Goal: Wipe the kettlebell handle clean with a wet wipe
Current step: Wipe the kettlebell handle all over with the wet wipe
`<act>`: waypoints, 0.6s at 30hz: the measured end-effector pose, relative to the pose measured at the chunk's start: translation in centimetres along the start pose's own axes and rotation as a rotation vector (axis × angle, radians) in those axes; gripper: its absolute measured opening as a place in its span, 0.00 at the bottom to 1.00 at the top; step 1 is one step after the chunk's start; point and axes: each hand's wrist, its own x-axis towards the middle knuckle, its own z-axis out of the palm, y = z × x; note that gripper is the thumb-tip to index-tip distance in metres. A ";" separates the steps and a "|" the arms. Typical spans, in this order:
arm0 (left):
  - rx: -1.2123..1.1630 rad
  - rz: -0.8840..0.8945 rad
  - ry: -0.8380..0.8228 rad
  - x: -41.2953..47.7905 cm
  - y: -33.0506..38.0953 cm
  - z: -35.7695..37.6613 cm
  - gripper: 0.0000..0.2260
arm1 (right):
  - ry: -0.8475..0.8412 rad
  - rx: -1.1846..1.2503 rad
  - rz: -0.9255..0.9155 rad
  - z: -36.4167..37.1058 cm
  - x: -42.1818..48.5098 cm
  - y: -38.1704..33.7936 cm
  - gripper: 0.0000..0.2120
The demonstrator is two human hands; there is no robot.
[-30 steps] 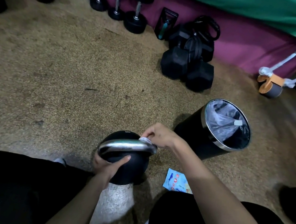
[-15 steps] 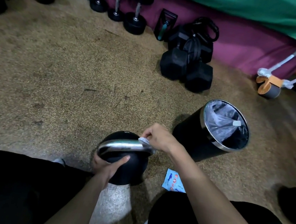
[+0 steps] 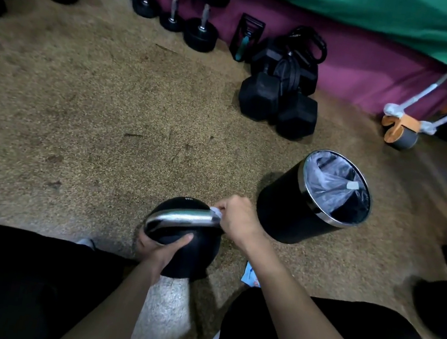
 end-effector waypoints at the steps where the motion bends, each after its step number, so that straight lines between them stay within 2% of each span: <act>1: 0.002 0.000 -0.007 -0.1 0.1 0.0 0.80 | 0.013 0.001 -0.008 0.3 -0.2 -0.2 0.18; 6: 0.016 -0.014 -0.014 -0.1 0.3 -0.2 0.83 | 0.096 -0.027 -0.134 1.9 -1.5 0.2 0.15; 9: 0.041 -0.013 -0.012 -0.8 0.9 -0.3 0.82 | 0.152 0.006 -0.086 2.0 -1.3 0.6 0.14; 12: 0.045 0.005 -0.002 -0.9 1.1 -0.4 0.85 | 0.171 0.013 -0.043 2.3 -1.2 0.0 0.16; 15: 0.058 -0.016 -0.003 -1.5 1.5 -0.4 0.74 | 0.208 0.078 -0.115 3.3 -2.2 -0.5 0.14; 18: 0.039 -0.012 -0.007 -1.6 1.5 -0.3 0.75 | 0.297 0.145 -0.140 4.2 -3.4 0.2 0.14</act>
